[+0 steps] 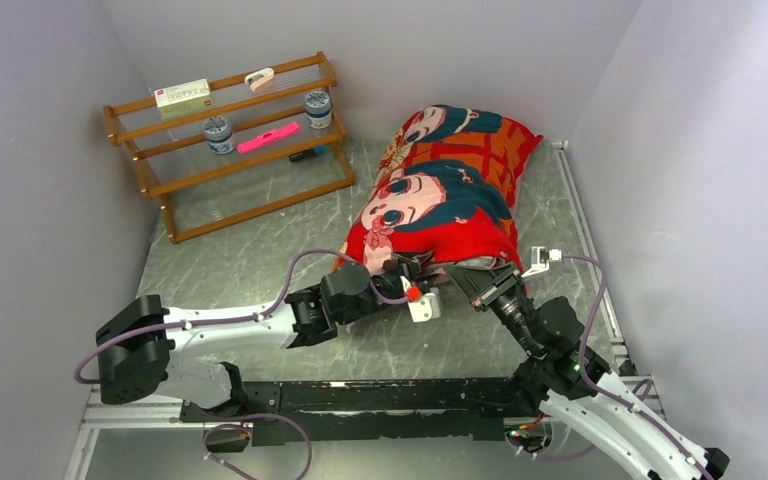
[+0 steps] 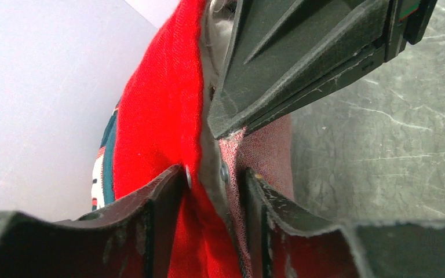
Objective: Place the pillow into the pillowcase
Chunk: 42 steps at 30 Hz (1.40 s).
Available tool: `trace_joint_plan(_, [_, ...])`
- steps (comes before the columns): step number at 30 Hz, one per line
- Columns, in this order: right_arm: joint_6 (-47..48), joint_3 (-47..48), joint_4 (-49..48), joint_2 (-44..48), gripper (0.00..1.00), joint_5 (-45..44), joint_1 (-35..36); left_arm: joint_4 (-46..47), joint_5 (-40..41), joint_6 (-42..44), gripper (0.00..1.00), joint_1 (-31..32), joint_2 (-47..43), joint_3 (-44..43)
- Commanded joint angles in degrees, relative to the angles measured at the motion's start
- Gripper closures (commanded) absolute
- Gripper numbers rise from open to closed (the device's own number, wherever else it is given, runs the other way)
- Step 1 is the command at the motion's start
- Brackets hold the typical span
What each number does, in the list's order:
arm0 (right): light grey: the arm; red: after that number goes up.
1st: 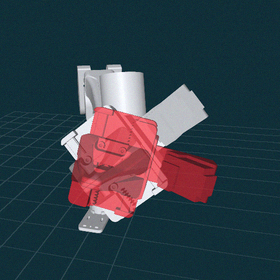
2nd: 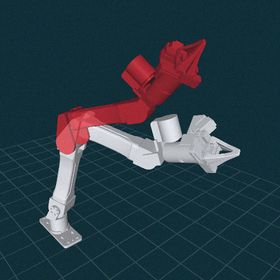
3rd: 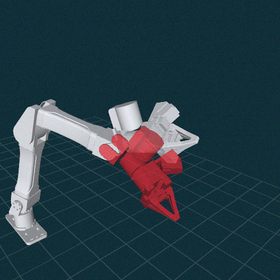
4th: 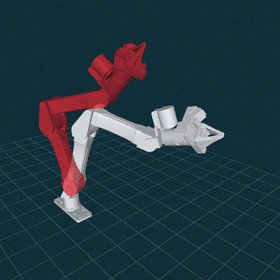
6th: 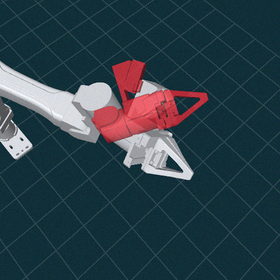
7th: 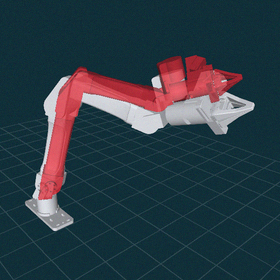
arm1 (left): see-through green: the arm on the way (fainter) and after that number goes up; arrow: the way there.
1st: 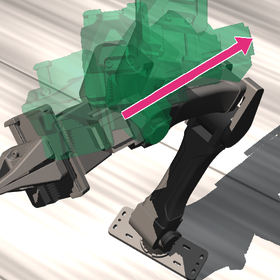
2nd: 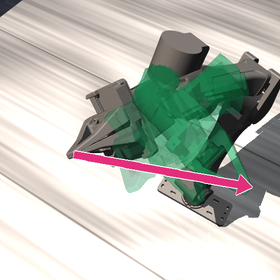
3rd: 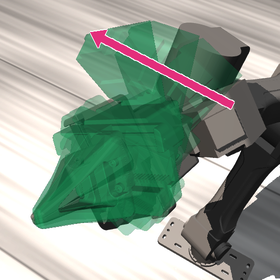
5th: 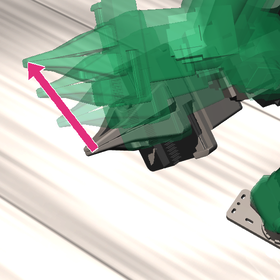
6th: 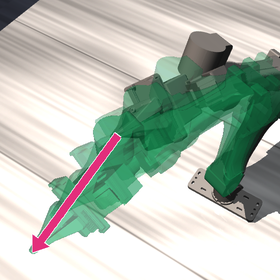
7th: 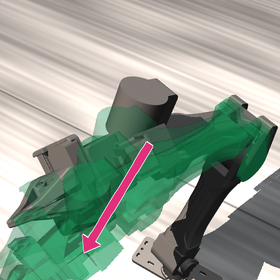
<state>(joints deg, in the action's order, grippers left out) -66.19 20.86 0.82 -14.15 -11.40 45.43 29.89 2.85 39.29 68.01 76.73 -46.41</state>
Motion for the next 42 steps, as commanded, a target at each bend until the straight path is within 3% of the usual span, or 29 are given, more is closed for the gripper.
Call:
trace_joint_plan(1, [-0.69, 1.93, -9.74, 1.28, 1.00, 1.27, 0.25, 2.71, 1.08, 1.64, 0.48, -0.47, 0.32, -1.34])
trace_joint_plan(7, [-0.68, 1.82, -10.20, 0.91, 1.00, 1.68, 0.27, 4.11, 1.28, 2.61, 0.49, -0.49, 1.94, -2.65])
trace_joint_plan(10, [-0.87, 1.73, -10.48, 0.71, 1.00, 1.92, 0.27, 3.72, 0.61, 2.74, 0.59, -0.50, 2.27, -3.06])
trace_joint_plan(14, [-0.86, 1.48, -10.53, 0.74, 1.00, 1.83, 0.27, 4.47, 0.58, 2.64, 0.81, -0.43, 1.82, -2.41])
trace_joint_plan(18, [-0.95, 1.20, -10.40, 0.88, 1.00, 1.73, 0.27, 4.66, 0.91, 2.43, 0.94, -0.44, 1.69, -2.41])
trace_joint_plan(21, [-0.32, 1.71, -9.55, 0.67, 1.00, 1.66, 0.27, 4.92, 1.81, 2.14, 0.95, -0.49, 1.84, -2.63])
trace_joint_plan(22, [-0.07, 1.99, -9.10, 0.56, 1.00, 1.73, 0.27, 5.11, 2.55, 2.00, 0.91, -0.43, 1.88, -2.63])
trace_joint_plan(24, [0.21, 2.24, -8.62, 0.61, 1.00, 1.93, 0.23, 4.55, 3.85, 1.66, 0.70, -0.48, 2.00, -2.82])
trace_joint_plan(25, [0.27, 2.36, -7.98, 0.70, 1.00, 1.91, 0.22, 4.04, 4.28, 1.38, 0.65, -0.45, 2.02, -3.07])
trace_joint_plan(30, [0.07, 1.95, -6.57, 1.70, 1.00, 0.68, 0.23, 2.36, 3.56, 0.94, 0.52, -0.58, 1.67, -3.33])
trace_joint_plan(42, [-0.24, 1.40, -7.07, 0.87, 1.00, 0.18, 0.27, 4.22, 5.94, 1.94, 0.47, -0.68, 3.76, -5.13])
